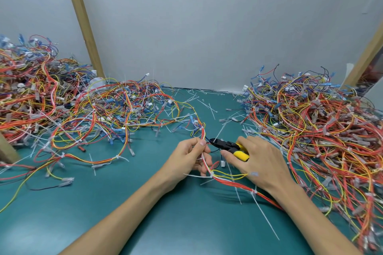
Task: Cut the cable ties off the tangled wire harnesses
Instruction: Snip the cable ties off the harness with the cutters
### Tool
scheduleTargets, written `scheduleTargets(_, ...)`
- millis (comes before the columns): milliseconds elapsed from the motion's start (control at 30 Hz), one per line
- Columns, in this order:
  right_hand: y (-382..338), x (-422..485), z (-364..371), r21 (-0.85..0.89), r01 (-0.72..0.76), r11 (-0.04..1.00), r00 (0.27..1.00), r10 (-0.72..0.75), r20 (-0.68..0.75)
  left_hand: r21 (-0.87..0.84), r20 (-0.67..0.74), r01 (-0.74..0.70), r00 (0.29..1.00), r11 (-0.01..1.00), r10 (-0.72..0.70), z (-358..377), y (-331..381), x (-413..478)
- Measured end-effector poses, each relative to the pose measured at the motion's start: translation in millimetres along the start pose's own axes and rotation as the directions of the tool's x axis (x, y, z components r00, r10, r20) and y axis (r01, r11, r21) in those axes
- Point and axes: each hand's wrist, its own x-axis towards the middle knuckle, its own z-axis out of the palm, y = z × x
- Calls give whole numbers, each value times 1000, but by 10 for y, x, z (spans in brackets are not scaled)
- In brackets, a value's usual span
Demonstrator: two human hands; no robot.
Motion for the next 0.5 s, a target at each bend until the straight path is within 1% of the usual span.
scheduleTargets(300, 18, 14, 29, 53, -43, 998, 998, 41, 38, -8, -15, -33, 999, 999, 33, 11, 25, -17)
scheduleTargets(500, 27, 17, 74, 15, -58, 998, 998, 58, 34, -7, -19, -32, 999, 999, 32, 11, 34, -17)
